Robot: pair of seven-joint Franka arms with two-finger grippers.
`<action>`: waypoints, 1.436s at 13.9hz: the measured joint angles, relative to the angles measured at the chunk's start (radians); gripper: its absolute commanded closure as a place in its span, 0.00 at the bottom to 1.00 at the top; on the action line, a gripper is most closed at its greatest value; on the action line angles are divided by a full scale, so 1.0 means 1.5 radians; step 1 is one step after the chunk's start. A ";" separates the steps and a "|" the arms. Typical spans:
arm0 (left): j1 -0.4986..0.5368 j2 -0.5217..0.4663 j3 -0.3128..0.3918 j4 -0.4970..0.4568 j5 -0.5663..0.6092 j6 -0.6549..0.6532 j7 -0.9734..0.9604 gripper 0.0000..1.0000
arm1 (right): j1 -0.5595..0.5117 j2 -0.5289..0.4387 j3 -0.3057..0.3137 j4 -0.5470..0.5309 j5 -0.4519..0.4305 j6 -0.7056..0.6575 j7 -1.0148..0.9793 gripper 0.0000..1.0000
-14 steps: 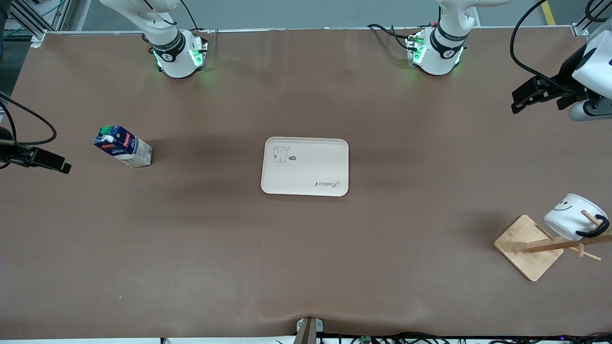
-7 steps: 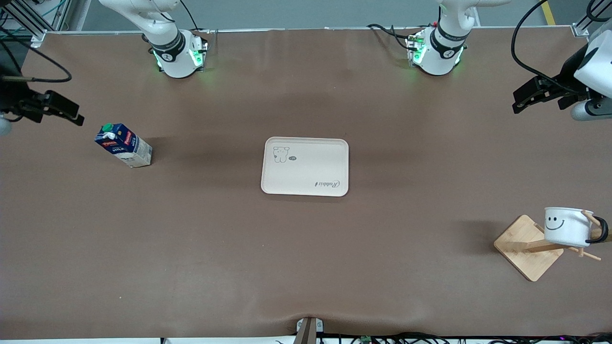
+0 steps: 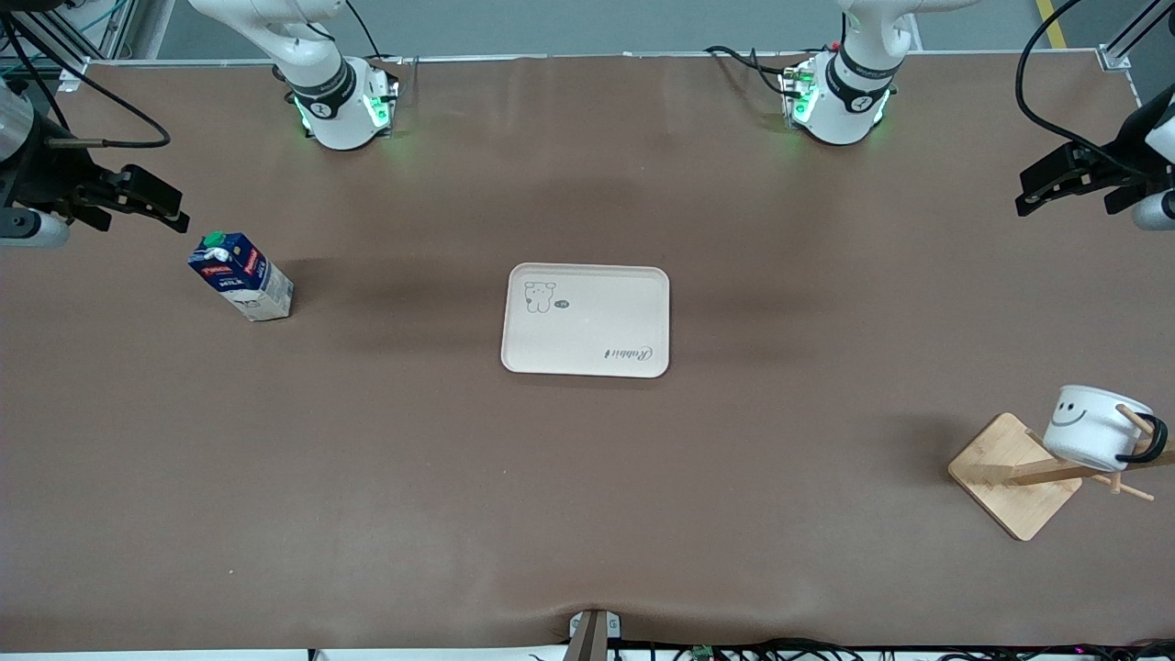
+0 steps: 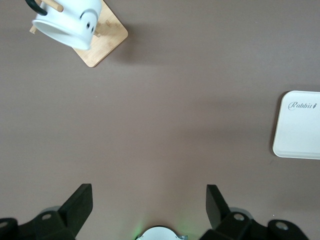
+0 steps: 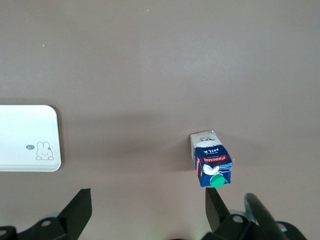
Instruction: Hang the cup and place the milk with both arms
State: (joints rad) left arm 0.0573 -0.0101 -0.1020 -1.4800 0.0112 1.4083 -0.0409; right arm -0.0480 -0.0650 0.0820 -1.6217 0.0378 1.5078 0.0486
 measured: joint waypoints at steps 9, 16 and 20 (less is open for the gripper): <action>-0.006 0.000 -0.035 0.000 -0.003 0.003 -0.052 0.00 | -0.012 0.000 -0.011 0.000 0.000 -0.002 -0.063 0.00; -0.006 -0.003 -0.037 0.002 -0.003 0.005 -0.054 0.00 | -0.015 0.000 -0.012 0.000 0.000 -0.007 -0.064 0.00; -0.005 -0.006 -0.035 0.002 -0.003 0.004 -0.050 0.00 | -0.018 0.000 -0.013 0.000 0.000 -0.012 -0.064 0.00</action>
State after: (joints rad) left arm 0.0499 -0.0184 -0.1538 -1.4763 0.0072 1.4151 -0.1164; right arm -0.0749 -0.0650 0.0624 -1.6217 0.0375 1.4893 -0.0473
